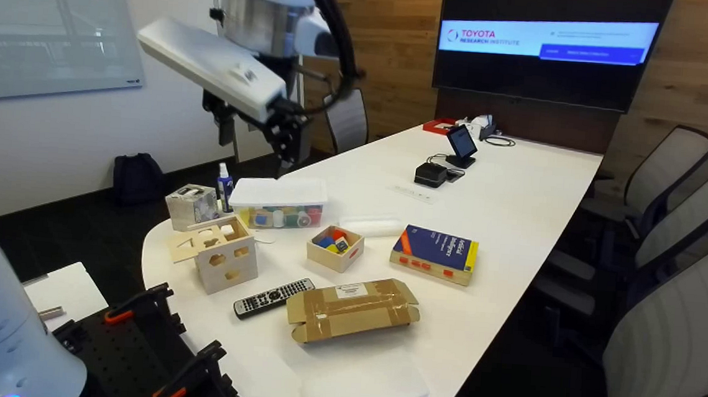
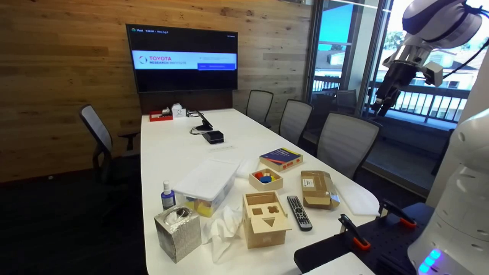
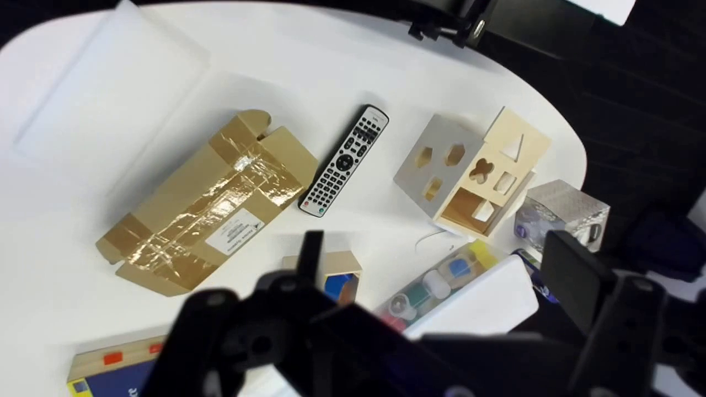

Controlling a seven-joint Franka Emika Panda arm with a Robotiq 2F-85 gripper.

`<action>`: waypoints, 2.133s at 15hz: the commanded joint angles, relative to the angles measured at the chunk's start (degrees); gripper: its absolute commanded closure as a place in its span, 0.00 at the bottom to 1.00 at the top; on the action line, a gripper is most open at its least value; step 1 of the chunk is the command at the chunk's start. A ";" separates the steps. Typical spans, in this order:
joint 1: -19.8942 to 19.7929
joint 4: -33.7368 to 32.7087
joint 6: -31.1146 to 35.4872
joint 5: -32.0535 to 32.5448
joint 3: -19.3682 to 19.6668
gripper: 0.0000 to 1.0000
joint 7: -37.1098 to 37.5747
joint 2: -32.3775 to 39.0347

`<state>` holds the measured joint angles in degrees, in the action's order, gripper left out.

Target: Open the box

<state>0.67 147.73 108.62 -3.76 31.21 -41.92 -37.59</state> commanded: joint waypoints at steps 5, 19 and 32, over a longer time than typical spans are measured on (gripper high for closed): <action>9.56 -3.82 5.60 -23.34 19.96 0.00 -33.48 24.50; -14.33 -14.14 1.75 -59.81 -3.65 0.00 -66.69 64.39; -26.97 -29.71 3.82 -58.87 -14.87 0.00 -64.28 81.84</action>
<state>-25.11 120.92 111.79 -62.04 17.82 -107.53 41.78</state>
